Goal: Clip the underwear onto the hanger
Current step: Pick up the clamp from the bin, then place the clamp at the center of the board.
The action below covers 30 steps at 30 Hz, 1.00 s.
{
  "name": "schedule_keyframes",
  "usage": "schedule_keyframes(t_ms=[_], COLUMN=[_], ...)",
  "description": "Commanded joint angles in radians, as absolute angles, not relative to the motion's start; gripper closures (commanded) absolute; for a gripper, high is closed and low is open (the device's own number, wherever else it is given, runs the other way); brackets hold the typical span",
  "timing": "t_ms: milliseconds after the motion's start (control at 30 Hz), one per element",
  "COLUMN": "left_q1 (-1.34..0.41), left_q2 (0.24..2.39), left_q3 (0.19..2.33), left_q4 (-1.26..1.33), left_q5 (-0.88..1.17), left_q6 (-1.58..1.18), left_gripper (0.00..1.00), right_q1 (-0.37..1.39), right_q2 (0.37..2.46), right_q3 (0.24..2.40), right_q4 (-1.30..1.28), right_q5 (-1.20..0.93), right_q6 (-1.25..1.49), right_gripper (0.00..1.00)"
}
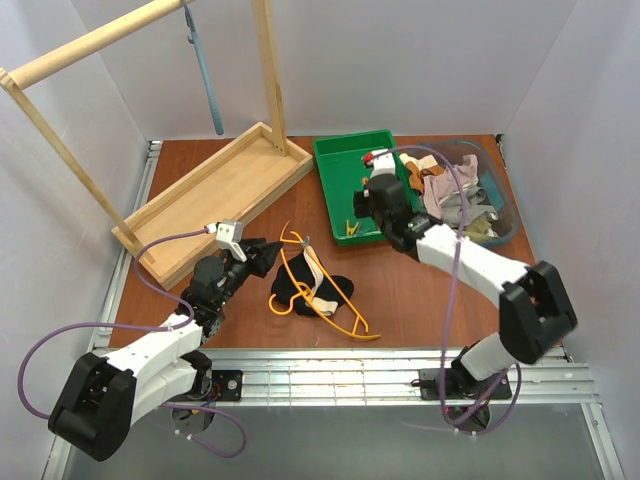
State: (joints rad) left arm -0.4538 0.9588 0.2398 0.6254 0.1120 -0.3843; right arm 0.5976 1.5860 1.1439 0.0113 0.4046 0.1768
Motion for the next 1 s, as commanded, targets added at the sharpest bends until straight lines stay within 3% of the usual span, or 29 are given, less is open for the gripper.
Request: schedule_keyframes(t_ms=[0,200,367,867,900,967], left_q1=[-0.457,-0.469,-0.472,-0.477,-0.479,-0.482], left_q2=[0.960,0.960,0.966,0.996,0.996,0.999], left_q3=[0.222,0.213,0.206,0.226,0.225,0.227], left_q4=[0.624,0.632,0.635,0.610,0.614,0.621], left_q5=[0.066,0.078,0.087,0.104,0.110,0.126], left_q6=[-0.356,-0.357,-0.356,-0.350,-0.347,-0.344], left_gripper=[0.47,0.47,0.47,0.47,0.47,0.46], right_q1=[0.734,0.929,1.023,1.020,1.020,1.019], right_q2=[1.442,1.136,1.112,1.564,1.584,1.583], right_q3=[0.988,0.715,0.626,0.739,0.744,0.759], right_q4=[0.014,-0.111,-0.264,-0.097,-0.095,-0.095], right_q5=[0.526,0.611,0.641,0.626,0.621,0.621], right_q6=[0.247,0.464,0.645,0.650,0.649,0.637], right_gripper=[0.99,0.99,0.99,0.99,0.96,0.73])
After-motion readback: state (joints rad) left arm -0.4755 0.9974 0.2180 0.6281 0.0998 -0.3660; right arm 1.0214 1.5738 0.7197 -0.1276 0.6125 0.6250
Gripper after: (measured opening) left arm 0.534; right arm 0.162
